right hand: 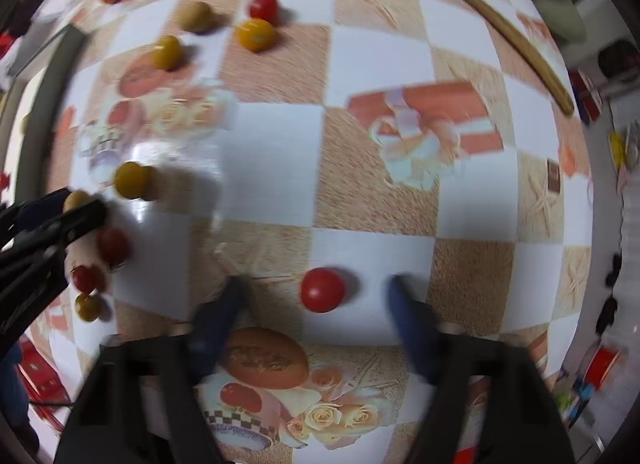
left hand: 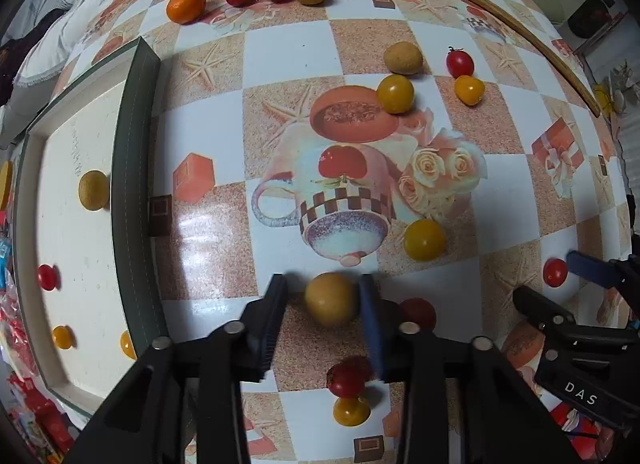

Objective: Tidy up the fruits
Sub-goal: 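Grasp a brown fruit with the left gripper while the right grasps a red tomato, then carry the brown fruit and red tomato into the white tray and release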

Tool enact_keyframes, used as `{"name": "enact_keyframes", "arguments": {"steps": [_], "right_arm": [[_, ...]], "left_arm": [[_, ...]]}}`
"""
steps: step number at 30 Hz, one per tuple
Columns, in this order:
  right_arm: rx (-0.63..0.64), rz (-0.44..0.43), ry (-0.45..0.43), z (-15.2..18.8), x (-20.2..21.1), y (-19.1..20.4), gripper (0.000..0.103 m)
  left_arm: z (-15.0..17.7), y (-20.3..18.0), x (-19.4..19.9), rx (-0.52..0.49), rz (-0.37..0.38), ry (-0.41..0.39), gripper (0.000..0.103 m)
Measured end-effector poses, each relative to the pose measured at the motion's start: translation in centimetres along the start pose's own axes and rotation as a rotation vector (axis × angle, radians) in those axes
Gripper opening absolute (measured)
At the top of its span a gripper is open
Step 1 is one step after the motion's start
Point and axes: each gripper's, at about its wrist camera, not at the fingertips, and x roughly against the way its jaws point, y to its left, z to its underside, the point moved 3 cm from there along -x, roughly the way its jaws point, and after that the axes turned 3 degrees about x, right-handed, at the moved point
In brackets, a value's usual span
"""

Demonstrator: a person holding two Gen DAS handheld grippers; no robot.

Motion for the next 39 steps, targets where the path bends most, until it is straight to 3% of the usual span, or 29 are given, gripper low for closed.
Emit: {"name": "enact_keyframes", "arguments": {"steps": [1, 2, 3, 7, 22, 28, 39], "right_arm": [[0.017, 0.0, -0.009, -0.1, 0.2, 0.3, 0.035], [0.028, 0.0, -0.013, -0.1, 0.3, 0.4, 0.024], [0.03, -0.016, -0.013, -0.2, 0.3, 0.4, 0.022], [-0.042, -0.164, -0.032, 0.0, 1.3, -0.6, 0.022], [-0.04, -0.234, -0.049, 0.1, 5.0, -1.9, 0.023], [0.012, -0.243, -0.066, -1.1, 6.6, 0.7, 0.023], [0.182, -0.293, -0.079, -4.5, 8.2, 9.4, 0.023]], "left_arm": [[0.1, -0.1, 0.0, -0.003, 0.004, 0.0, 0.029], [0.0, -0.2, 0.0, -0.003, 0.009, 0.002, 0.029], [0.1, -0.2, 0.0, -0.002, 0.018, 0.004, 0.029], [0.3, 0.1, 0.8, 0.008, 0.042, -0.003, 0.029], [1.6, 4.2, 4.9, 0.074, 0.076, -0.071, 0.029], [2.5, 7.6, 6.5, 0.132, 0.069, -0.093, 0.029], [4.6, 15.1, 7.3, 0.295, 0.026, -0.124, 0.029]]}}
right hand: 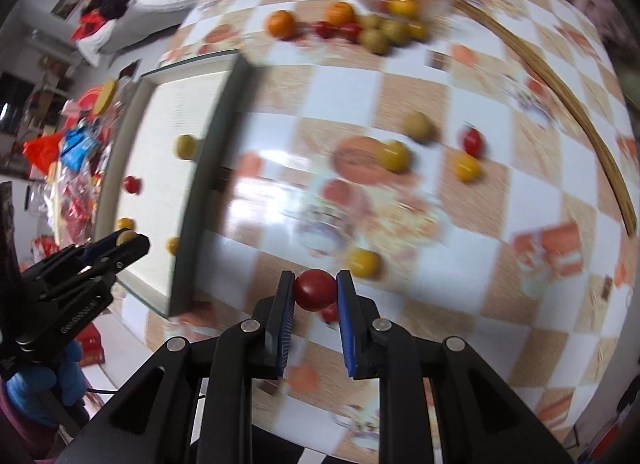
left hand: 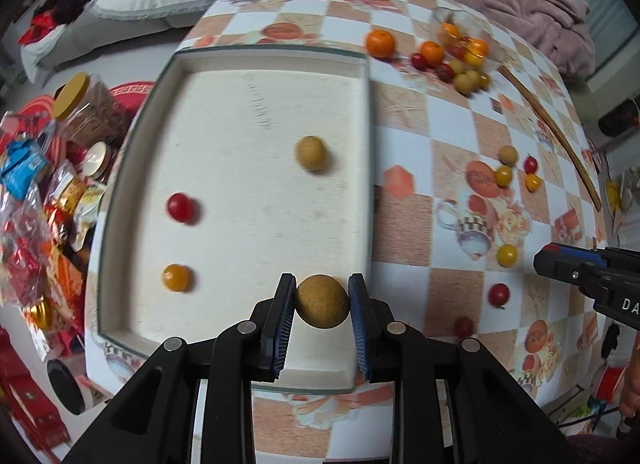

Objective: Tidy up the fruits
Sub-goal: 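Carry the brown fruit and red tomato into the white tray and release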

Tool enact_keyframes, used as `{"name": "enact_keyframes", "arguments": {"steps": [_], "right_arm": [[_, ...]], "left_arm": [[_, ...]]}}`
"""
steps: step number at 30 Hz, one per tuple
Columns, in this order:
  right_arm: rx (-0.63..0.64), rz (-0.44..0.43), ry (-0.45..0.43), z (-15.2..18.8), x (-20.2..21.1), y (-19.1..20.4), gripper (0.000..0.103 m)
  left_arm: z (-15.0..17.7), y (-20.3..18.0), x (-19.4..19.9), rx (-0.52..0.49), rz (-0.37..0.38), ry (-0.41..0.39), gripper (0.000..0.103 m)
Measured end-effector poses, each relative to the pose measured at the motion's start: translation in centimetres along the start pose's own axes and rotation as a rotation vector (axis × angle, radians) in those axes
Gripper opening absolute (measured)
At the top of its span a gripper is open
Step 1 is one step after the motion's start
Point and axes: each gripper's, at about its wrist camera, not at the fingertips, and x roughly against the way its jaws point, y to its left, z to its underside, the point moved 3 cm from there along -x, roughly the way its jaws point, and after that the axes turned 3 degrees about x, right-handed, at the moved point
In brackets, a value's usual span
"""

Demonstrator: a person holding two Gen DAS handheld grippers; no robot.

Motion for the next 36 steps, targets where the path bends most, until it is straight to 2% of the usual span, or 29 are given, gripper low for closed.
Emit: {"name": "enact_keyframes", "arguments": {"steps": [8, 15, 21, 32, 33, 34, 35, 36], "right_arm": [[0.139, -0.048, 0.023, -3.1, -2.3, 7.5, 0.023], [0.214, -0.066, 0.058, -4.8, -5.3, 12.0, 0.023], [0.253, -0.062, 0.086, -6.4, -7.9, 14.0, 0.023], [0.283, -0.023, 0.128, -7.7, -11.7, 15.2, 0.024], [0.287, -0.025, 0.125, -7.8, -11.6, 15.3, 0.027], [0.291, -0.028, 0.128, -7.8, -11.7, 15.4, 0.032], [0.293, -0.034, 0.13, -7.8, -11.7, 15.6, 0.036], [0.294, -0.042, 0.132, -7.9, -11.7, 15.8, 0.047]], "left_arm": [[0.9, 4.8, -1.2, 0.079, -0.037, 0.01, 0.029], [1.6, 6.3, -2.7, 0.087, -0.054, 0.028, 0.029], [1.9, 6.9, -3.9, 0.097, -0.052, 0.043, 0.029], [2.1, 6.3, -4.3, 0.049, -0.066, 0.033, 0.029], [2.2, 6.3, -4.3, 0.048, -0.063, 0.032, 0.033], [2.2, 6.3, -4.2, 0.049, -0.054, 0.032, 0.041], [2.2, 6.2, -4.1, 0.053, -0.068, 0.028, 0.066], [2.2, 6.3, -3.9, 0.055, -0.082, 0.01, 0.073]]}}
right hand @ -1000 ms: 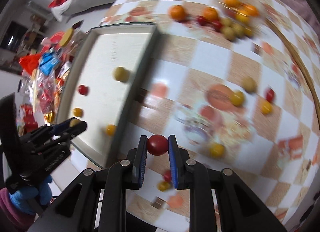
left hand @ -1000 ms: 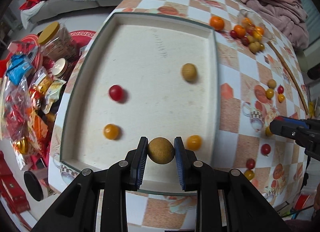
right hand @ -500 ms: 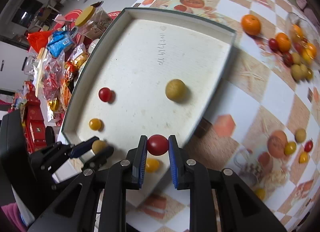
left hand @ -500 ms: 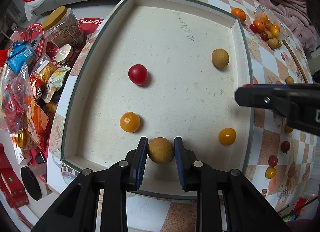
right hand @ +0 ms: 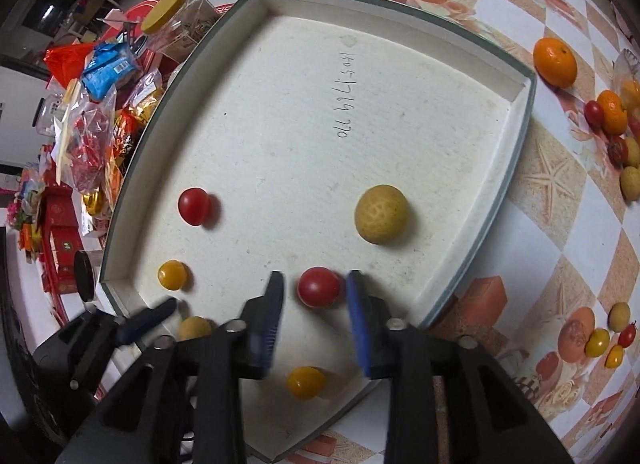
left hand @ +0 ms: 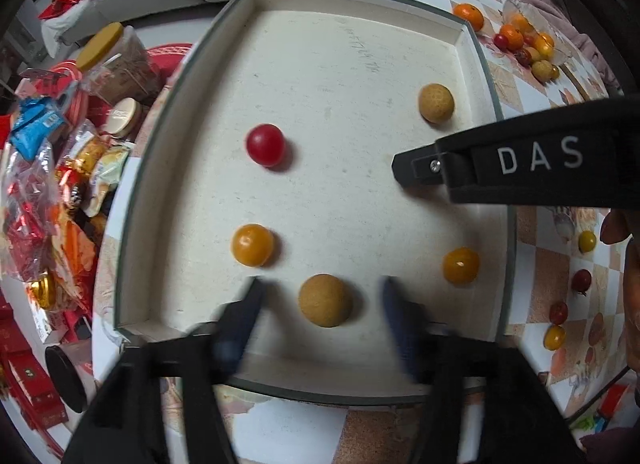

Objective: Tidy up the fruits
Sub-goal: 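Carry the brown fruit and red tomato into the white tray and release, then grasp a yellow cherry tomato with the left gripper while the right grasps another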

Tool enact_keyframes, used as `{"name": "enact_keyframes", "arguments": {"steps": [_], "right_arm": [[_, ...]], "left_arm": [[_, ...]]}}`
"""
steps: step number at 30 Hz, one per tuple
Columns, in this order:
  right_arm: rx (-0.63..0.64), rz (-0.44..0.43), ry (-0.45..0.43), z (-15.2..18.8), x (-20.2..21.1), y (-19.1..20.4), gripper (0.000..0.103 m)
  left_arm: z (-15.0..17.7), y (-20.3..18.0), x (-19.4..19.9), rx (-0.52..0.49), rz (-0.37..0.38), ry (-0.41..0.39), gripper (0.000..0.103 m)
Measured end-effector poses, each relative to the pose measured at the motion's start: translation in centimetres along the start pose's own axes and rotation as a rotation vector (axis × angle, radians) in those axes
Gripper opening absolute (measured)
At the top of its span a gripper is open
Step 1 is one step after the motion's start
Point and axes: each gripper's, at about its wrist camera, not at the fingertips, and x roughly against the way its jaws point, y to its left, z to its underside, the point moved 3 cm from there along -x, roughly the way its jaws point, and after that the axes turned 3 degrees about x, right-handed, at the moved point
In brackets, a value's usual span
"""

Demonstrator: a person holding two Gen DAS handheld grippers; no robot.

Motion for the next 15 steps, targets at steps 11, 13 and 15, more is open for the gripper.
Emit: {"name": "enact_keyframes", "arguments": {"steps": [11, 13, 15], "right_arm": [[-0.067, -0.014, -0.097, -0.1, 4.1, -0.9, 0.086], [-0.1, -0.013, -0.102, 0.5, 4.8, -1.9, 0.089], [-0.141, -0.007, -0.124, 1.4, 5.8, -3.1, 0.089]], "left_arm": [[0.1, -0.5, 1.2, -0.026, -0.015, 0.014, 0.073], [0.0, -0.6, 1.4, -0.039, -0.015, 0.008, 0.073], [-0.2, -1.5, 1.9, -0.064, -0.013, 0.0, 0.073]]}}
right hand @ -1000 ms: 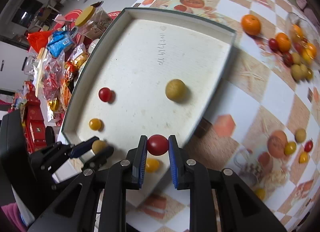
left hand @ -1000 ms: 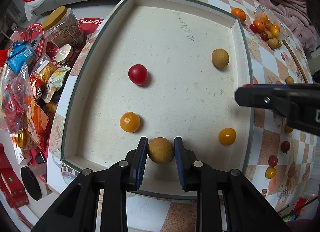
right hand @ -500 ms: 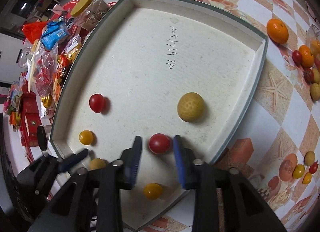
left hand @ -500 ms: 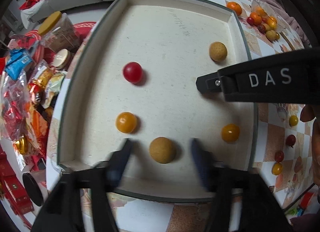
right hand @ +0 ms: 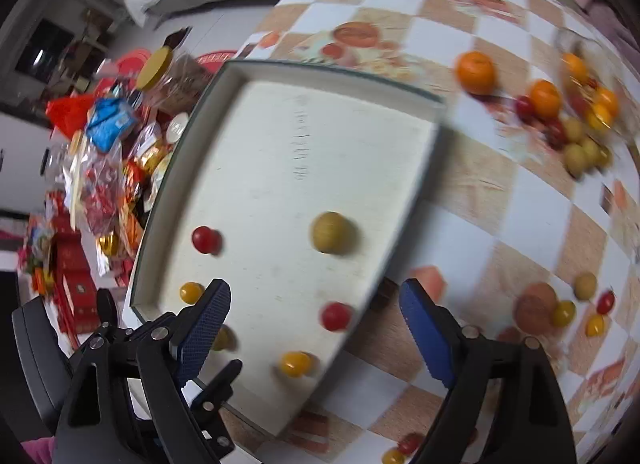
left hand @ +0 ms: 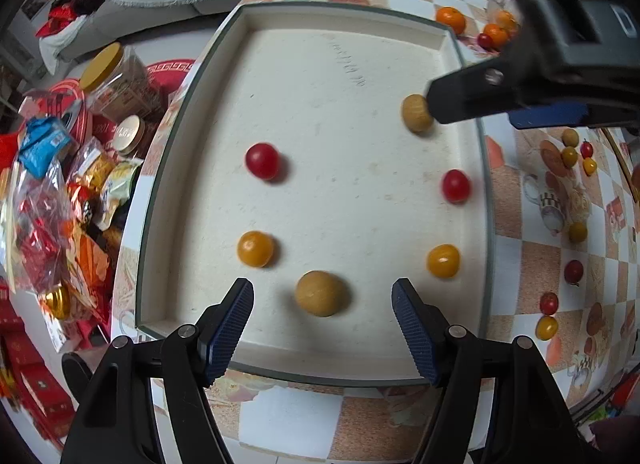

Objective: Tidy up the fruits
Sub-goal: 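Grasp a yellow cherry tomato with the left gripper while the right grasps another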

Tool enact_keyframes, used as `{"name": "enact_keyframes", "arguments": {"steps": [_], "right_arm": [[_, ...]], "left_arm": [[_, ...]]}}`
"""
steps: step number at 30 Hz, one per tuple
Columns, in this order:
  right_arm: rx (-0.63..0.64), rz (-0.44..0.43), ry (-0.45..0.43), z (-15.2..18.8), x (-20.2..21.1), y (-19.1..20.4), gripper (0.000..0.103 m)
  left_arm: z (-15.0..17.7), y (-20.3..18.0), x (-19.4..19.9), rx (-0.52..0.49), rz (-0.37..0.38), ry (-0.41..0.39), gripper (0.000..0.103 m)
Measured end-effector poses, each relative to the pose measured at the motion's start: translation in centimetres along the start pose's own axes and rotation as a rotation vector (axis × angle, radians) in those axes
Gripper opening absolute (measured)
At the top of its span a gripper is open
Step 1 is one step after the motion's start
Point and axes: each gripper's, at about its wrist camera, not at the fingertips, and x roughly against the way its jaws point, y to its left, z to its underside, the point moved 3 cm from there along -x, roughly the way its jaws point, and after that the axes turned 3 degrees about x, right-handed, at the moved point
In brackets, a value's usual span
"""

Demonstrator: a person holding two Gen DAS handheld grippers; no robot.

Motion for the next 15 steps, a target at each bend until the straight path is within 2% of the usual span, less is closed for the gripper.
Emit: {"name": "enact_keyframes", "arguments": {"steps": [7, 15], "right_arm": [[-0.208, 0.124, -0.055, 5.5, 3.7, -8.3, 0.089], [-0.416, 0.227, -0.014, 11.7, 5.4, -17.9, 0.089]], "left_arm": [[-1.2, -3.9, 1.1, -0.087, 0.019, -0.024, 0.073], [-2.2, -12.1, 1.7, -0.241, 0.103, -0.03, 0.073]]}}
